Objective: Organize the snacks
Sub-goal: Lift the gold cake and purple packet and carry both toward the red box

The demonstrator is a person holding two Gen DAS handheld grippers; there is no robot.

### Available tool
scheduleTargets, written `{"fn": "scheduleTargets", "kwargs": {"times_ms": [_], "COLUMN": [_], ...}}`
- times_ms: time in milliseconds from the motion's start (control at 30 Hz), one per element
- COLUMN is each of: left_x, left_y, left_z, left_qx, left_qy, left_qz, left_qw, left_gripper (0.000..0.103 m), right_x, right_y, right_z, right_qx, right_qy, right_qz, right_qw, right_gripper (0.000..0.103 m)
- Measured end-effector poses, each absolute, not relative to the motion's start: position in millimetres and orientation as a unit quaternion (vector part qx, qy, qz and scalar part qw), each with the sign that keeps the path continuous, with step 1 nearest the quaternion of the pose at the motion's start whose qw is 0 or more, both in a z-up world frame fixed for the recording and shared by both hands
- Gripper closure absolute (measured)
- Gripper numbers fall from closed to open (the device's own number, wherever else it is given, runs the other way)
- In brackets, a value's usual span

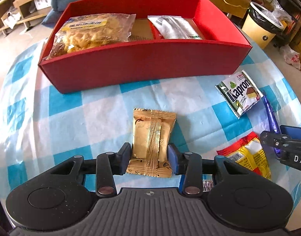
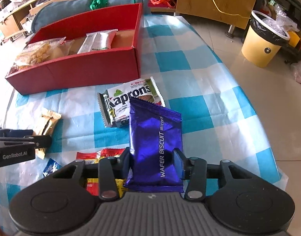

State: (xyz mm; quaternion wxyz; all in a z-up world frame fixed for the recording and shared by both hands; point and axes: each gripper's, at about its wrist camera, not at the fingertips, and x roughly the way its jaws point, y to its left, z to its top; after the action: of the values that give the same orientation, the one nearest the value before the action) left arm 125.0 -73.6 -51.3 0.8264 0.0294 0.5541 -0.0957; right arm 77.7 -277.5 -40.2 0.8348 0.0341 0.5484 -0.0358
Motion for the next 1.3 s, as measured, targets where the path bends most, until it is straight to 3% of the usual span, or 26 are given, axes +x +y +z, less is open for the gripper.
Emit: {"fn": "scheduleTargets", "kwargs": {"times_ms": [600, 733, 800, 833, 867, 933, 1167, 1300], "left_x": [128, 129, 130, 129, 129, 130, 132, 138], "left_y": [-75, -74, -74, -74, -74, -75, -80, -79], "left_z": [-26, -28, -30, -30, -31, -32, -39, -45], "left_qx": [-0.021, -0.022, -0.023, -0.023, -0.023, -0.025, -0.022, -0.021], "left_qy": [0.540, 0.542, 0.545, 0.547, 0.548, 0.550, 0.558, 0.558], "left_qz": [-0.136, -0.134, -0.134, -0.136, -0.136, -0.139, -0.144, -0.130], "left_qw": [0.831, 0.829, 0.827, 0.826, 0.825, 0.823, 0.817, 0.819], "left_gripper": [0.056, 0.056, 0.056, 0.057, 0.057, 0.058, 0.056, 0.042], "right_x": [75, 76, 76, 77, 78, 80, 93, 99], "right_y": [-293, -295, -304, -309, -314, -319, -314, -302], "right_z": [-27, -33, -32, -32, -32, -35, -59, -62], "right_qx": [0.103, 0.101, 0.117, 0.125, 0.130, 0.121, 0.121, 0.096], "right_qy": [0.533, 0.542, 0.542, 0.543, 0.544, 0.549, 0.579, 0.564], "right_qz": [-0.031, -0.038, -0.045, -0.047, -0.054, -0.066, -0.056, -0.061], "right_qw": [0.839, 0.834, 0.831, 0.829, 0.827, 0.824, 0.805, 0.818], "right_gripper": [0.086, 0.086, 0.081, 0.068, 0.043, 0.025, 0.022, 0.029]}}
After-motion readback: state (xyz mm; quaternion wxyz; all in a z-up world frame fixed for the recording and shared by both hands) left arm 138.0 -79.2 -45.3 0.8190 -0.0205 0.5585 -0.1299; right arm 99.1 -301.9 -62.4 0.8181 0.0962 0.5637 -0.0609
